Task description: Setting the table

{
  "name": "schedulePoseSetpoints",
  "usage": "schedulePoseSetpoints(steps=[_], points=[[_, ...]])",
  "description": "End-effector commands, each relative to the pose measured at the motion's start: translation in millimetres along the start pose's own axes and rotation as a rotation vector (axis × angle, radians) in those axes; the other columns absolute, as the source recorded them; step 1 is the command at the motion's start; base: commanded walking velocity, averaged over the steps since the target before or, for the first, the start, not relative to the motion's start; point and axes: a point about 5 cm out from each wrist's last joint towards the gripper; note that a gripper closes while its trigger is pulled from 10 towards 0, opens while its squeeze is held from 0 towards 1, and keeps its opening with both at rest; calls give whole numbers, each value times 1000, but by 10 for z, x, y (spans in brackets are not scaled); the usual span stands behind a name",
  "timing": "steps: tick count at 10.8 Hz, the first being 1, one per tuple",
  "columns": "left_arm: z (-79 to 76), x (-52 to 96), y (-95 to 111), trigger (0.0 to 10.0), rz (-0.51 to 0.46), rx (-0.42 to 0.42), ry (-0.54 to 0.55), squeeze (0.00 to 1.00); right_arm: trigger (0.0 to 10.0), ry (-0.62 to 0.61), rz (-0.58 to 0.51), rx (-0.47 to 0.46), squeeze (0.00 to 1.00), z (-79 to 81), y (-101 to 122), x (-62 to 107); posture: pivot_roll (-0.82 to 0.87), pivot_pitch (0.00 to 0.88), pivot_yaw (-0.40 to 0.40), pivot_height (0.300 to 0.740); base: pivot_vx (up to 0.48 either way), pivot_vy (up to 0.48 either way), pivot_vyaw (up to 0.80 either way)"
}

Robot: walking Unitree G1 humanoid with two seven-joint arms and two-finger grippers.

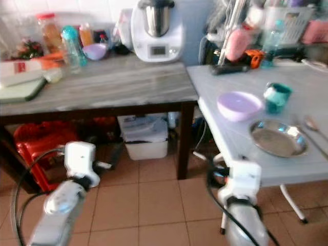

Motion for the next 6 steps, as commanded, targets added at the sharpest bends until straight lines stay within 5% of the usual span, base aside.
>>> schedulePoseSetpoints(steps=[1, 4, 6], points=[[93, 22, 24, 10000, 1, -17, 27, 0, 10000, 16, -29, -18, 0, 66, 81, -22, 50, 0, 9, 740, 0, 0, 0], [96, 23, 21, 10000, 5, -19, 33, 0, 10000, 55, -43, -3, 0, 104, 106, -35, 53, 0, 10, 740, 0, 0, 0], [92, 0, 12, 10000, 10, -22, 30, 0, 10000, 71, -53, -3, 0, 125, 119, -35, 52, 0, 12, 740, 0, 0, 609]])
Point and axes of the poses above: a point about 5 cm out from each wrist's last joint towards the gripper, its own x axis pointing back from the gripper into the wrist, its own y axis along the axis of the wrist's last joint, z = x × y, and after that the axes turned 6 degrees about x, right-handed
